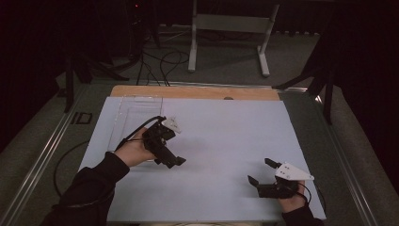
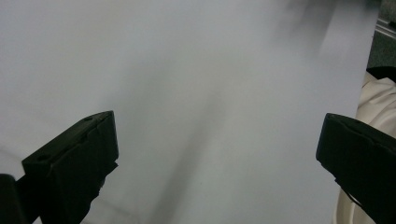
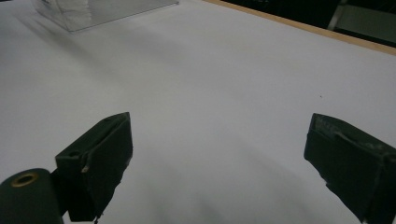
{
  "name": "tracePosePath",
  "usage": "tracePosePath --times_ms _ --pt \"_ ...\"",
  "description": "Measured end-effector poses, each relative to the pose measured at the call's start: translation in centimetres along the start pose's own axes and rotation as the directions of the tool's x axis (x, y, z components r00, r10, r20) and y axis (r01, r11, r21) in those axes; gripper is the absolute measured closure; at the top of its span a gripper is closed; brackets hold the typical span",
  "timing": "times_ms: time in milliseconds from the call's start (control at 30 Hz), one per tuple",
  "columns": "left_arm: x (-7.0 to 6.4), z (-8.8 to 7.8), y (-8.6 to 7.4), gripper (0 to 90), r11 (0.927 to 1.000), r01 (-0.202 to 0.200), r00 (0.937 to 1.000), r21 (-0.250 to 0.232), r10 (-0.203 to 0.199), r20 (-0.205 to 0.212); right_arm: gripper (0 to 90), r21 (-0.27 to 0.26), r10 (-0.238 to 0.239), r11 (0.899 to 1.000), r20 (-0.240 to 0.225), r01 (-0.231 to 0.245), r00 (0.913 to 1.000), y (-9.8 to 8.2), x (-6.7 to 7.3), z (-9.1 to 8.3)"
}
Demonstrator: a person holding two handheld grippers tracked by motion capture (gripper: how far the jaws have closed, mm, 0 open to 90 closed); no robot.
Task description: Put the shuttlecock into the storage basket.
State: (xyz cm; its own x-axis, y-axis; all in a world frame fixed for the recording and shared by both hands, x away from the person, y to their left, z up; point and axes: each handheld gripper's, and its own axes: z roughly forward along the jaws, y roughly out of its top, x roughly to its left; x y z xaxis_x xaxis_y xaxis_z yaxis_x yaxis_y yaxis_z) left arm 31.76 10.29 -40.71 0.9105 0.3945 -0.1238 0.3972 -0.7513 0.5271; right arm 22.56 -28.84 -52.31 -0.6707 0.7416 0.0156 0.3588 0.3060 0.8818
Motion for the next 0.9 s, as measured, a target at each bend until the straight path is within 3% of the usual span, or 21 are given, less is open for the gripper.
tracePosePath --times_ms 300,333,467,900 --pt "-1.8 1.6 -0.5 0.0 0.9981 -0.054 0.9978 -0.031 0.055 0.038 8.0 -0.001 -0.002 1.0 0.0 0.002 1.0 0.0 0.0 0.0" --pt "-2.2 2.0 -0.8 0.0 0.9956 -0.08 0.9959 -0.047 0.082 0.039 8.0 0.0 -0.001 1.0 -0.002 0.001 1.0 0.0 0.0 0.0" --pt "-2.6 2.8 -1.4 0.0 0.9927 -0.105 0.9925 -0.058 0.108 0.056 8.1 0.001 -0.006 1.0 -0.003 0.006 1.0 0.0 0.0 0.0" --pt "-3.2 4.6 -4.5 0.0 0.9919 -0.096 0.9896 -0.084 0.104 0.099 8.0 0.005 -0.003 1.0 -0.004 0.003 1.0 0.0 0.0 0.0"
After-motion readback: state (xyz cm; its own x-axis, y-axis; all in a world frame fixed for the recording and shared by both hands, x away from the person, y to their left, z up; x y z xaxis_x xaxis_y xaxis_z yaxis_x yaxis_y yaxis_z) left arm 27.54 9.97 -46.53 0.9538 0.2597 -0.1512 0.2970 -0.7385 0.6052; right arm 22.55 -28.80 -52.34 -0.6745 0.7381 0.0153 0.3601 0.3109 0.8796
